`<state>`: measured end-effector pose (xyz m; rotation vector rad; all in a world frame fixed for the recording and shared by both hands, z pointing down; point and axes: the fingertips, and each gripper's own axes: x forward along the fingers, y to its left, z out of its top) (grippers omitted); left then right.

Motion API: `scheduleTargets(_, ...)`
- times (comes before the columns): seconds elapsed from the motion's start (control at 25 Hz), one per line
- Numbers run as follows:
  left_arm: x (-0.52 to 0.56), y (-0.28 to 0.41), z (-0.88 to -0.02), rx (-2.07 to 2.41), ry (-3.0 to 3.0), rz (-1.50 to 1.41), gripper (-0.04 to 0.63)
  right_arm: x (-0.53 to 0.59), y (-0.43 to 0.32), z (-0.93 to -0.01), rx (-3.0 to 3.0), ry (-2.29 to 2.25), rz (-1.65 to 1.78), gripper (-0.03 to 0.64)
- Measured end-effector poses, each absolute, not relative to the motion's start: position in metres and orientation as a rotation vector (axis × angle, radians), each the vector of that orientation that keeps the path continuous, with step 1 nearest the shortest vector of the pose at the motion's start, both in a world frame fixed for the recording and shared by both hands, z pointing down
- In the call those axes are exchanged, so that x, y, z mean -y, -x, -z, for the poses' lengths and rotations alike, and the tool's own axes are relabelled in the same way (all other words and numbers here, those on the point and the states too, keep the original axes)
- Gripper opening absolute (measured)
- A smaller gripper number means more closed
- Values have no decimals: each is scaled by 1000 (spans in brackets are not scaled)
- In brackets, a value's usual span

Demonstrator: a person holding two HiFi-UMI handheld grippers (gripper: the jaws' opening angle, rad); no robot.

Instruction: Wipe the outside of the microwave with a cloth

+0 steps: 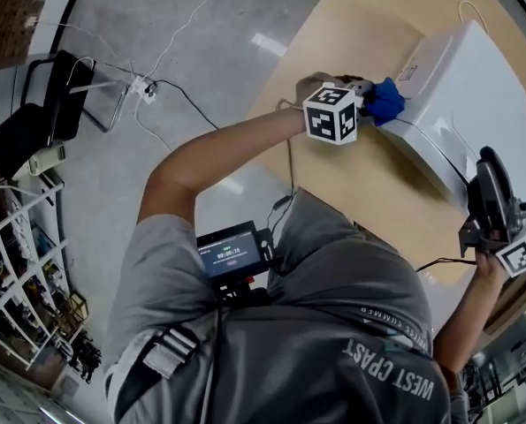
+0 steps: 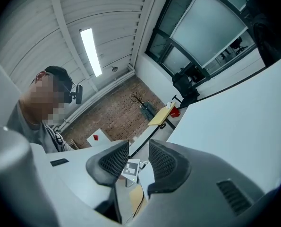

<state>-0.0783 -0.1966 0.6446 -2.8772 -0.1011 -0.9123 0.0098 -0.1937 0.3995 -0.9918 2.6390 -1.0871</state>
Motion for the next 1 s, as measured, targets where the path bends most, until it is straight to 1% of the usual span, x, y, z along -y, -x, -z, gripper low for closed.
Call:
scheduleTargets(0.2, 220, 58, -624, 21, 2883, 910, 67, 176, -16, -396, -2626, 1013, 1096, 140)
scheduleTargets(0.36, 274, 43, -613, -67, 2909, 861, 67, 185, -25, -396, -2599, 1067, 1095, 140)
scheduleTargets(0.68, 367, 1, -627, -253, 2849, 972, 67, 196, -74, -408, -2497, 1157, 1111, 137)
scheduleTargets(1.0, 381, -7, -635, -357, 2909, 991, 67, 190, -93, -401, -2528, 1192, 976, 138)
